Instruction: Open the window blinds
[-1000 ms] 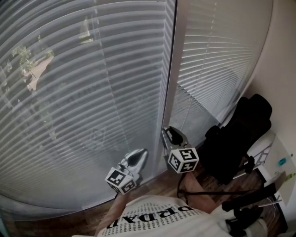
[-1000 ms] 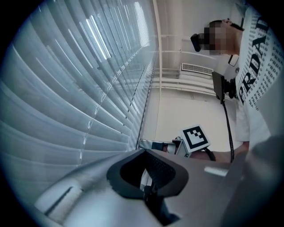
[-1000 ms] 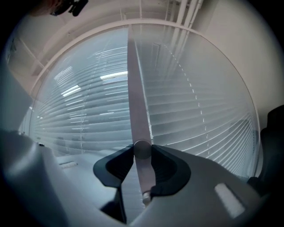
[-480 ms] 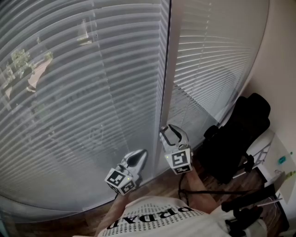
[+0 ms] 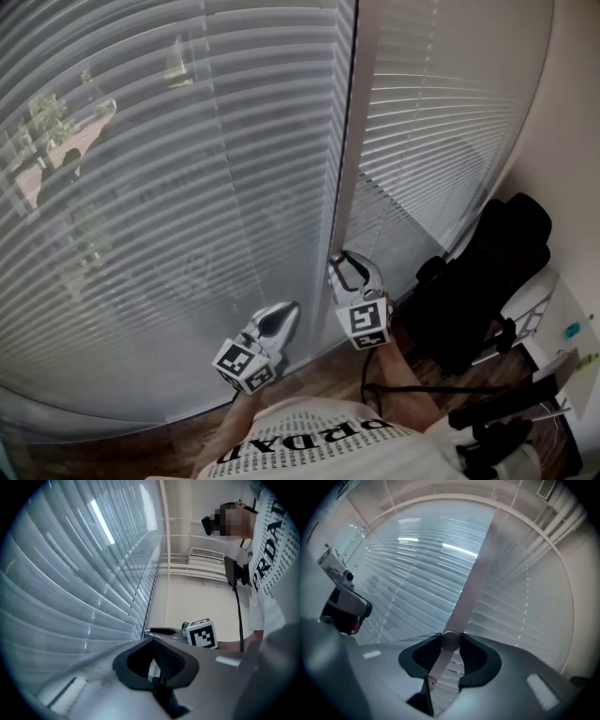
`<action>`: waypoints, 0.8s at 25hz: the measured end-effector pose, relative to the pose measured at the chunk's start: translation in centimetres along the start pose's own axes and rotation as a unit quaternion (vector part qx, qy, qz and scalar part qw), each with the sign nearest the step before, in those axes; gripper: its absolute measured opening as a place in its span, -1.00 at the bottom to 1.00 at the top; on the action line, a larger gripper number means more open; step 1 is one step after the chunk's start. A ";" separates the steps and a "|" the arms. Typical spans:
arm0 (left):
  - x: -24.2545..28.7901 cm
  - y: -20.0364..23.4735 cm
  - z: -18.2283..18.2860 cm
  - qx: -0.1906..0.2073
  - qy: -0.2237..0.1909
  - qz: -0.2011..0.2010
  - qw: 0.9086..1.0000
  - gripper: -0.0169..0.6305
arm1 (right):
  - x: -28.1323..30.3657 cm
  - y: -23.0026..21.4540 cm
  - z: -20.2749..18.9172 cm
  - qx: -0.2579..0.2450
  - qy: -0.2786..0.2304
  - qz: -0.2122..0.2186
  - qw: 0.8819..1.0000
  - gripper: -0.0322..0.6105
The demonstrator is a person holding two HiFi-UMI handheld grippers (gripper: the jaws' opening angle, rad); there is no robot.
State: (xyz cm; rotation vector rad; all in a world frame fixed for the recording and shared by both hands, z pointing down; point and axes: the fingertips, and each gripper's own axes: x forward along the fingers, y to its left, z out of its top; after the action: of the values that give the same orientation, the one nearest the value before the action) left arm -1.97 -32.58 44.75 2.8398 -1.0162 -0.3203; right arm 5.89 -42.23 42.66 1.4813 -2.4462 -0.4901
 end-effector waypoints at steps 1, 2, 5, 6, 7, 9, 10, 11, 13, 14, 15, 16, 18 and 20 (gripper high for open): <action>-0.1 0.1 0.0 -0.001 0.000 0.001 1.000 -0.97 | 0.0 0.0 0.0 0.016 -0.001 0.000 1.000 -0.49; -0.1 0.1 0.0 -0.002 -0.001 0.002 1.000 -0.97 | 0.0 -0.1 0.0 0.032 -0.001 0.000 0.999 -0.49; -0.1 0.1 0.0 -0.004 -0.001 0.001 1.000 -0.97 | -0.1 -0.3 -0.1 0.084 -0.004 0.001 0.996 -0.49; -0.1 0.1 0.0 -0.004 0.000 0.000 1.000 -0.97 | -0.1 -0.4 -0.2 0.103 -0.006 0.001 0.995 -0.49; -0.1 0.0 0.0 -0.005 0.000 0.000 1.000 -0.97 | -0.1 -0.5 -0.2 0.123 -0.009 0.001 0.992 -0.49; -0.1 -0.1 0.0 -0.005 0.001 -0.001 1.000 -0.97 | -0.1 -0.6 -0.3 0.164 -0.017 0.001 0.986 -0.49; -0.1 -0.1 0.0 -0.005 0.002 -0.002 1.000 -0.97 | -0.1 -0.6 -0.4 0.183 -0.019 0.002 0.983 -0.49; -0.1 -0.1 0.0 -0.005 0.002 -0.002 1.000 -0.97 | -0.1 -0.7 -0.4 0.198 -0.021 0.002 0.980 -0.49; -0.1 -0.1 -0.1 -0.006 0.003 -0.003 1.000 -0.97 | -0.1 -0.7 -0.4 0.224 -0.024 0.003 0.974 -0.49; -0.1 -0.1 -0.1 -0.006 0.003 -0.003 1.000 -0.97 | -0.1 -0.7 -0.5 0.235 -0.025 0.004 0.972 -0.49; -0.1 -0.1 -0.1 -0.006 0.002 -0.003 1.000 -0.97 | -0.1 -0.8 -0.5 0.242 -0.026 0.004 0.970 -0.49; 0.0 -0.2 -0.1 -0.006 0.002 -0.004 1.000 -0.97 | -0.1 -0.8 -0.5 0.245 -0.026 0.003 0.969 -0.49; 0.1 -0.2 -0.1 -0.007 0.002 -0.004 1.000 -0.97 | -0.1 -0.8 -0.5 0.241 -0.027 0.001 0.970 -0.49; 0.2 -0.4 -0.1 -0.007 0.002 -0.007 1.000 -0.97 | 0.0 -0.8 -0.5 0.226 -0.026 -0.001 0.974 -0.48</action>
State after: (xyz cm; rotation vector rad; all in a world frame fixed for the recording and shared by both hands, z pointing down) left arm -1.55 -32.43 44.77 2.8350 -0.9887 -0.3226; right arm 6.70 -42.59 42.78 1.6451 -2.7225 0.0411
